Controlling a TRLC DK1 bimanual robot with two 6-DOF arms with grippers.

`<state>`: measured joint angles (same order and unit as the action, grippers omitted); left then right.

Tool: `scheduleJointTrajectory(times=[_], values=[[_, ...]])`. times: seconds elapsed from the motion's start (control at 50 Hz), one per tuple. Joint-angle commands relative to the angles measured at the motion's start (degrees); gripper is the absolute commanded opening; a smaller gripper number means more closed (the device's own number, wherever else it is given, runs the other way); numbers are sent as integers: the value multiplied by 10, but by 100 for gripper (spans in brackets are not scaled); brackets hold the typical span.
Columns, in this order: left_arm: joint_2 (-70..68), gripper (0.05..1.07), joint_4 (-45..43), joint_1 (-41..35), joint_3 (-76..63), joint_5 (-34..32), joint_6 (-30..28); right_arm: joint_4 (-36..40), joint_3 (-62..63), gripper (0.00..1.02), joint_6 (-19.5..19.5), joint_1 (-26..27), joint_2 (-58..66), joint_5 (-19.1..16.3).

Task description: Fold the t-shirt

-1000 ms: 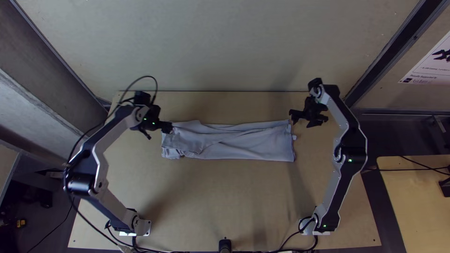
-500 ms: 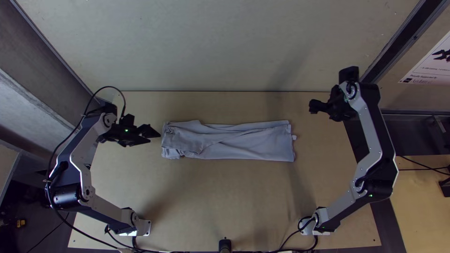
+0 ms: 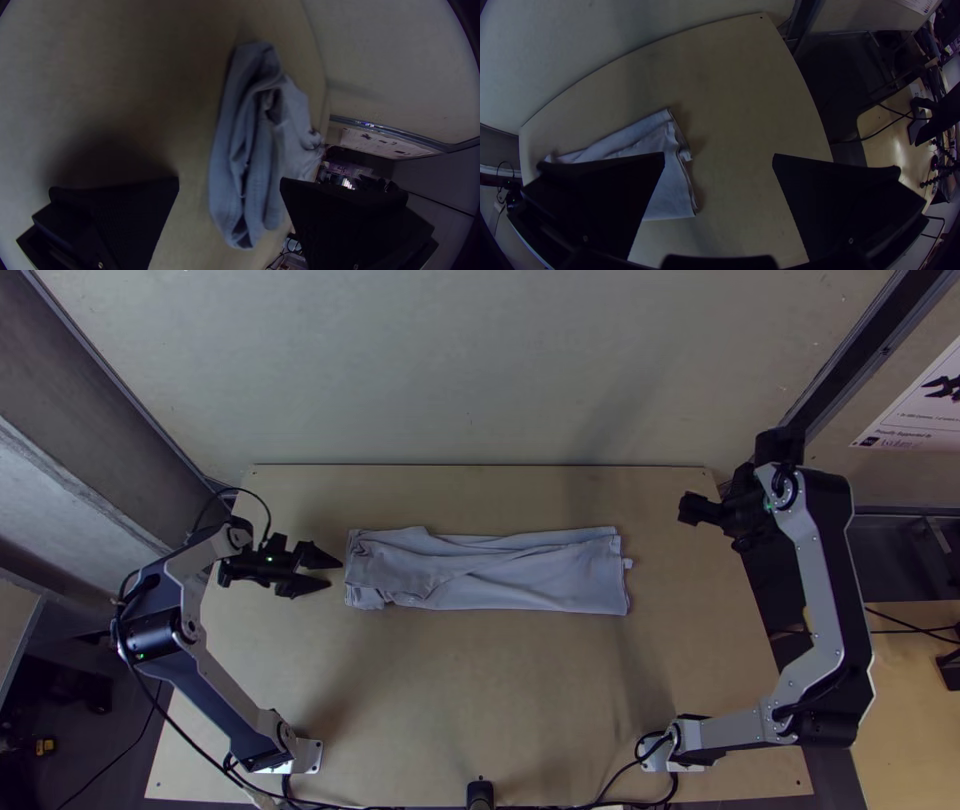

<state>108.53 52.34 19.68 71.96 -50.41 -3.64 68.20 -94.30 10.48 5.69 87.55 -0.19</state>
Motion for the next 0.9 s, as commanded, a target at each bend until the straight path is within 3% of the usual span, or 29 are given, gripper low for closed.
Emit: scheduleJointTrajectory(times=[0.0, 0.42, 0.7, 0.74, 0.78, 0.84, 0.88], values=[[22, 103, -11, -24, 12, -7, -3, 4, 32, 99, 4, 3, -21, 5], [33, 103, -134, -155, -7, 2, 134, 0, 53, 99, 9, 1, -35, 4], [12, 100, -186, -236, -19, 89, 204, -1, 65, 99, 9, 6, -50, 4], [5, 93, -186, -242, -24, 101, 211, -1, 69, 99, 10, 7, -53, 4], [-1, 78, -188, -246, -29, 126, 218, -2, 75, 99, 10, 7, -55, 4], [-17, 46, -190, -250, -38, 142, 227, -7, 82, 99, 11, 7, -61, 4], [-24, 19, -200, -253, -44, 161, 235, -11, 86, 99, 11, 7, -64, 4]])
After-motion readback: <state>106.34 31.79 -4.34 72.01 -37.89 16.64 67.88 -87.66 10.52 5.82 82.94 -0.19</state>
